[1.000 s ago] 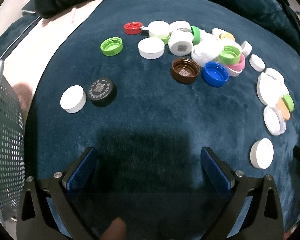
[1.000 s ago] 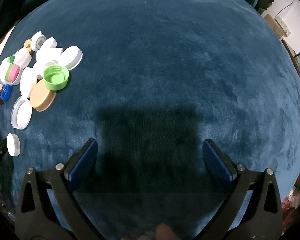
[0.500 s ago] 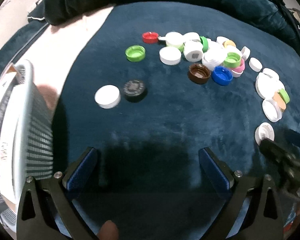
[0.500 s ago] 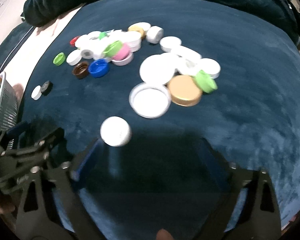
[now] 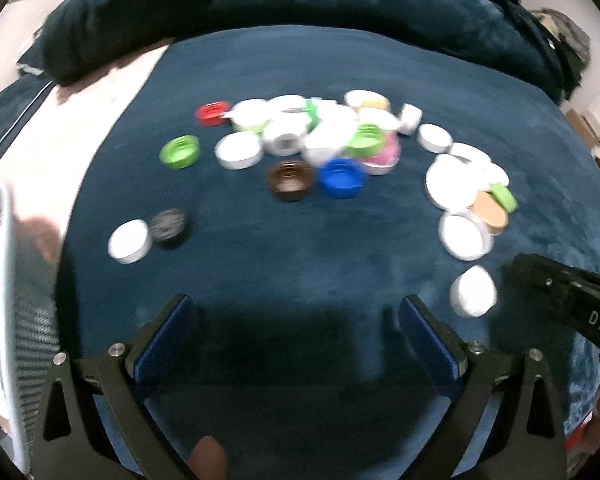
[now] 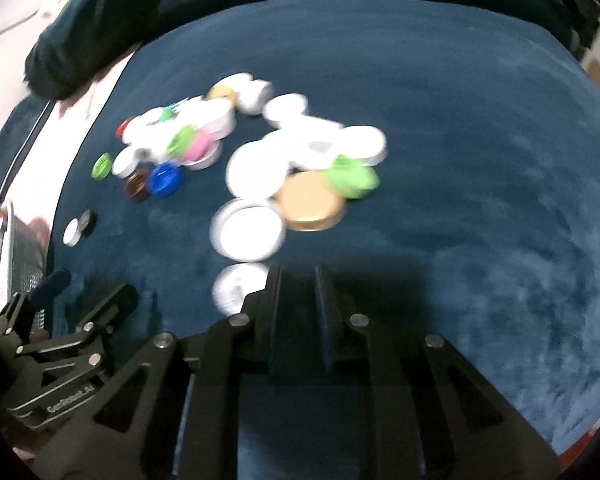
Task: Organize objects
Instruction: 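Grasp a white cap with the right gripper while the left gripper grasps a white QR-printed cap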
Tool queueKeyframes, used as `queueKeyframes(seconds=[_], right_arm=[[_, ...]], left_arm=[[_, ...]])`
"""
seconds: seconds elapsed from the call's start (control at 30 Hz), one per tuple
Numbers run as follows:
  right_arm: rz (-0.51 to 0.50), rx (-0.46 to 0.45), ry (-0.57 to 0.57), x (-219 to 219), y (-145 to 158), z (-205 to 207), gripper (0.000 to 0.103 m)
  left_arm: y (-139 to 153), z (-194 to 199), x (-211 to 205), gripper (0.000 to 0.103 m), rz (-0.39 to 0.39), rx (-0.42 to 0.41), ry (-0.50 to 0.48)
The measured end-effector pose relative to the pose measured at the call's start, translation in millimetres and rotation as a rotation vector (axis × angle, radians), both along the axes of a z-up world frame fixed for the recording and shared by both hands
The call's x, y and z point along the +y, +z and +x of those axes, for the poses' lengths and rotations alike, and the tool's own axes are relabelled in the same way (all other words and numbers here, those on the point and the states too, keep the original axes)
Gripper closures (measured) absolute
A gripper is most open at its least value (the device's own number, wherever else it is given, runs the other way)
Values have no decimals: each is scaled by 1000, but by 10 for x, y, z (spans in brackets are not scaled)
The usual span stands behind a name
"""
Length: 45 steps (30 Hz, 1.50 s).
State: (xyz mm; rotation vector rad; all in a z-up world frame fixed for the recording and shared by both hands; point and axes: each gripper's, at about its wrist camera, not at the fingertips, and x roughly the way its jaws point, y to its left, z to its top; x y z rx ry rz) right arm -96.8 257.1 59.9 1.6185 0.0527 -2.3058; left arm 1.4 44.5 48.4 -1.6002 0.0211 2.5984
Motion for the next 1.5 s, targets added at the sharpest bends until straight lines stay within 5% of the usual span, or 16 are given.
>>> queueKeyframes(seconds=[0.2, 0.33, 0.47, 0.57, 0.67, 0.7, 1.13, 1.2, 1.27, 1.5], right_arm=[[-9, -8, -69, 280, -67, -29, 83], [-49, 9, -99, 278, -23, -65, 52], [-46, 36, -118, 284, 21, -70, 50], [-36, 36, -121, 298, 5, -79, 50], [-23, 45, -114, 308, -7, -75, 50], [-22, 45, -109, 291, -15, -76, 50], [42, 69, 84, -530, -139, -110, 49], [60, 66, 90, -577, -166, -134, 54], [48, 66, 100, -596, -124, -122, 86], [-49, 60, 90, -508, 75, -15, 86]], left_arm=[[-47, -86, 320, 1, 25, 2, -66], [18, -41, 562, 1, 55, 19, -137], [-22, -98, 755, 2, 66, -1, -166], [-71, -123, 833, 18, 66, -15, -197], [-154, -152, 770, 63, 41, -50, -190], [-135, -160, 697, 70, 62, -44, -175], [-17, -184, -47, 72, 90, -26, -15], [-4, -169, -118, 72, 108, -19, -4], [14, -161, -174, 72, 125, -10, 3], [137, -89, -235, 72, 132, 9, 11]])
